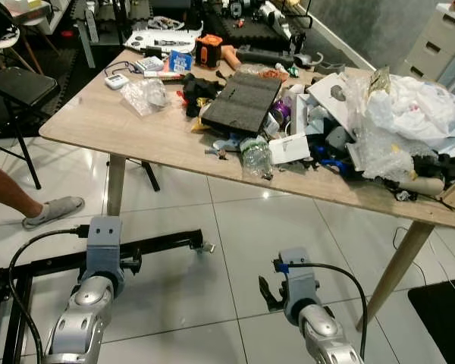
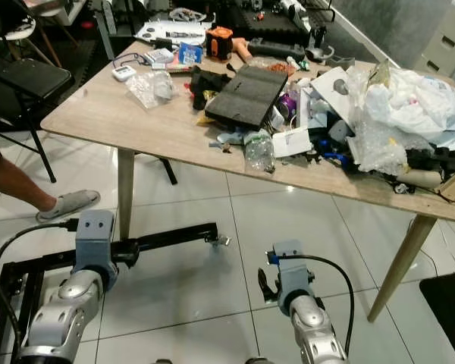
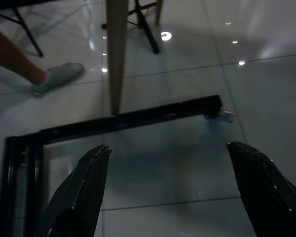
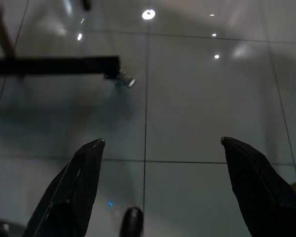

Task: Picking trash to rubbish bin

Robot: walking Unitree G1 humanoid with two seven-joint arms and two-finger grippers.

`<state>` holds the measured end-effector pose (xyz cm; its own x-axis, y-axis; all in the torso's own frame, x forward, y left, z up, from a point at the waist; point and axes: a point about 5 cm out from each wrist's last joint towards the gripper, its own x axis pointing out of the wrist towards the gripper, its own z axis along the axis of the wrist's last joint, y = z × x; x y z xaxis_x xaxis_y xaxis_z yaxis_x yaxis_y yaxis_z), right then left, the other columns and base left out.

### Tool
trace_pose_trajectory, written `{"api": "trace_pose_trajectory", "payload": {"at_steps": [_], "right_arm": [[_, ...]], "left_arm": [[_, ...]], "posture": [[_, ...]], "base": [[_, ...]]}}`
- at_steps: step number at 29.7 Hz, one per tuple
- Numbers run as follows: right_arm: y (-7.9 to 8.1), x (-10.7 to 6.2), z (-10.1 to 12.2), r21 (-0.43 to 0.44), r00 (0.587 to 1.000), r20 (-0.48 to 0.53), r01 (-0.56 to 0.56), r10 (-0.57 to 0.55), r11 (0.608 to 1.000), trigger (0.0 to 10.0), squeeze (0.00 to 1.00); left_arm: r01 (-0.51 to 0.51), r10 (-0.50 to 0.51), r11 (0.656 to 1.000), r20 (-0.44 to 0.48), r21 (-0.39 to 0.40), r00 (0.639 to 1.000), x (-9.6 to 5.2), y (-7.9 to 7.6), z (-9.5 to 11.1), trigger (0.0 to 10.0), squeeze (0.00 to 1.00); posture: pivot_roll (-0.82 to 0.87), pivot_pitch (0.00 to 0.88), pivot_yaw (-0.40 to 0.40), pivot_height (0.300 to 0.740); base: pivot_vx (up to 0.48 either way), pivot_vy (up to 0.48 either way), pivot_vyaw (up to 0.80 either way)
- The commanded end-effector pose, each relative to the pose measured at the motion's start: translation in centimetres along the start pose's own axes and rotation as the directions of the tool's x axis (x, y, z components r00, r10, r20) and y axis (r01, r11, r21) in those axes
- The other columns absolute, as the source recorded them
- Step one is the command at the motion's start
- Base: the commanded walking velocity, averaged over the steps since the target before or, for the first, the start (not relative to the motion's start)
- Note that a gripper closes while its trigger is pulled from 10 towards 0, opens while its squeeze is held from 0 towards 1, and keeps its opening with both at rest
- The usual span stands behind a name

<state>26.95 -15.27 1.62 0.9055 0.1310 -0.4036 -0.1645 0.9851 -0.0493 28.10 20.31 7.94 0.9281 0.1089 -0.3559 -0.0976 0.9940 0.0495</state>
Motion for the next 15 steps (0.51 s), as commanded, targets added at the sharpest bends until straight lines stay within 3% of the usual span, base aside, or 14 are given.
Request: {"api": "trace_pose_trajectory", "payload": {"at_steps": [1, 12, 15], "right_arm": [[-0.75, -0.49, -1.24, 0.034, 0.998, -0.045, 0.034, -0.032, 0.999, 10.0, 0.0], [-0.88, -0.44, -0.8, 0.053, 0.999, -0.016, 0.045, -0.044, 0.998, 10.0, 0.0], [-0.76, -0.3, -0.38, 0.049, 1.0, 0.01, 0.029, -0.029, 0.998, 10.0, 0.0]], "left_arm": [[0.008, -0.008, 1.0, 0.002, 0.008, 1.0, 0.16, -0.57, -0.06, 10.0, 0.0], [0.021, -0.021, 1.0, 0.051, 0.01, 0.998, 0.88, -1.13, 0.66, 10.0, 0.0], [0.015, -0.016, 1.0, 0.068, 0.007, 0.998, 1.0, -1.19, 0.86, 10.0, 0.0]], "posture": [[0.01, 0.085, -0.027, 0.74], [0.01, 0.072, -0.023, 0.74], [0.01, 0.093, -0.028, 0.74]], "base": [[0.0, 0.0, -0.8], [0.0, 0.0, -0.78], [0.0, 0.0, 0.0]]}}
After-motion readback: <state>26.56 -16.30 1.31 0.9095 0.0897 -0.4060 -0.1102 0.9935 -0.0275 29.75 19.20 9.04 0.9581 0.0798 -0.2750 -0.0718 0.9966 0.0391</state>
